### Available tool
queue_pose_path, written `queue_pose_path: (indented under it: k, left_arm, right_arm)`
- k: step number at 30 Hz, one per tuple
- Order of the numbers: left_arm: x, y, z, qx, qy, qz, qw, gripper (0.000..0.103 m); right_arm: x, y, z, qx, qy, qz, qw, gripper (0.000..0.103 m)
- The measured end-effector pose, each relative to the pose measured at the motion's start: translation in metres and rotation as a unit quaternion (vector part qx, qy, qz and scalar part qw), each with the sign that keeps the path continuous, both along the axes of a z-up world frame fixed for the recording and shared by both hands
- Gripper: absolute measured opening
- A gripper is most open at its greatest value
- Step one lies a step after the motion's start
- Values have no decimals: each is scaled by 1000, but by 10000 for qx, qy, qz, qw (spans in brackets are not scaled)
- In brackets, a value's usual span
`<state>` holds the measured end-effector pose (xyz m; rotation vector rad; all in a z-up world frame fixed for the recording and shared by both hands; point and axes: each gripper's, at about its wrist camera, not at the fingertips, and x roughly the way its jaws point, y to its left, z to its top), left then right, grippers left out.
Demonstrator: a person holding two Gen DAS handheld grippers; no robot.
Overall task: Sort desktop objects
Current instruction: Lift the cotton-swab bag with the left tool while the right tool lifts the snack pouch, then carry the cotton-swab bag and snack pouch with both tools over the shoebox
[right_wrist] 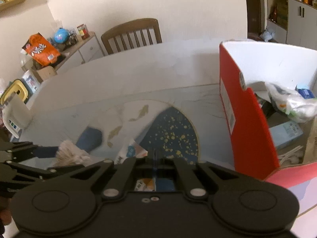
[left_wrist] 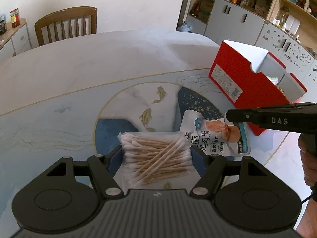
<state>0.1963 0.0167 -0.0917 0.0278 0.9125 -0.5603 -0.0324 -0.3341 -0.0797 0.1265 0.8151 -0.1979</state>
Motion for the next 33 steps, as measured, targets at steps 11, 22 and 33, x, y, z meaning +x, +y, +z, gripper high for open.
queue_pose_path:
  k: [11, 22, 33]
  left_arm:
    - [-3, -20, 19, -89, -115, -259, 9996, 72]
    - [-9, -51, 41, -154, -205, -638, 9976, 72]
    - [-13, -90, 74, -290, -467, -986, 9936, 72]
  right_arm:
    - [-16, 1, 22, -9, -190, -53, 9998, 0]
    - [-34, -8, 51, 17, -461, -94, 9989, 0]
    - [-54, -32, 87, 19, -762, -120, 9970, 0]
